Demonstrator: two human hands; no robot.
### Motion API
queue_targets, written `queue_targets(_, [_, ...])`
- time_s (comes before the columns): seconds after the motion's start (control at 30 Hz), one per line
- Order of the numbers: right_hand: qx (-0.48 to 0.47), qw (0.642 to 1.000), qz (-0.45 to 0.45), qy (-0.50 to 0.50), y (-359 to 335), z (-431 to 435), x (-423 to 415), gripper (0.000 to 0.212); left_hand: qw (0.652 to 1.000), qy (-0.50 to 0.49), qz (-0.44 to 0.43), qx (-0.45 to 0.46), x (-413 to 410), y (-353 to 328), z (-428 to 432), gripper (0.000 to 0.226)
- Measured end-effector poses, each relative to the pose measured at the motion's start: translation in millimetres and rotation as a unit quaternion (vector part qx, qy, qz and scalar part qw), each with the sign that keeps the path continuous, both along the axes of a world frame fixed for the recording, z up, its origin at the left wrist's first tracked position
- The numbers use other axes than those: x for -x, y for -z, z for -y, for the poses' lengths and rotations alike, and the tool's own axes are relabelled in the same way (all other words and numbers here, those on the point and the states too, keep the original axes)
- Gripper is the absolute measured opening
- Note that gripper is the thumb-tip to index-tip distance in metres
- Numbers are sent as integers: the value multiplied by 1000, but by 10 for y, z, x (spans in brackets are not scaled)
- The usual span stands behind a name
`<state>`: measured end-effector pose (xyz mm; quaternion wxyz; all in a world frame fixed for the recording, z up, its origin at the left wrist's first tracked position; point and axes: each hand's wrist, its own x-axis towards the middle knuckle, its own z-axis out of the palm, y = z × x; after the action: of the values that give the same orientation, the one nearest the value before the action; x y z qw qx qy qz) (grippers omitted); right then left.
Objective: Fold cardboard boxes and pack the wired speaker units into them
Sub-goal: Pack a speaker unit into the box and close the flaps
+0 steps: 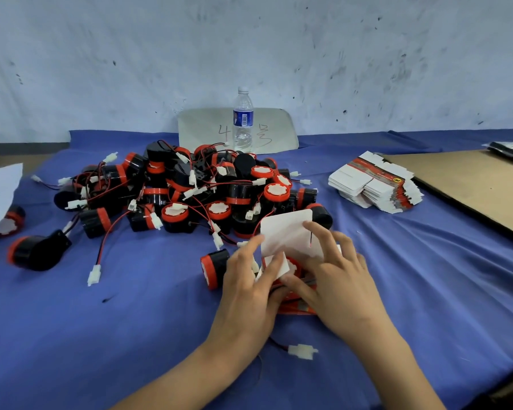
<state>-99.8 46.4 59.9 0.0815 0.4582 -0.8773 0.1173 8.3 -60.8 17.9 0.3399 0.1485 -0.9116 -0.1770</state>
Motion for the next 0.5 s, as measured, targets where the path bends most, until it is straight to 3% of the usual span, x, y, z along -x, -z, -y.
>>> queue_targets(0.23, [156, 984, 61, -62, 170, -2, 46, 35, 999, -2, 5, 47, 0, 6, 24, 38])
queue_targets(0.37, [297, 953, 21, -55, 244, -4, 0, 14, 999, 6, -4, 50, 15, 30, 58, 35])
queue_targets(0.5, [306, 946, 24, -105, 311, -10, -10, 28, 999, 16, -14, 50, 32, 44, 70, 39])
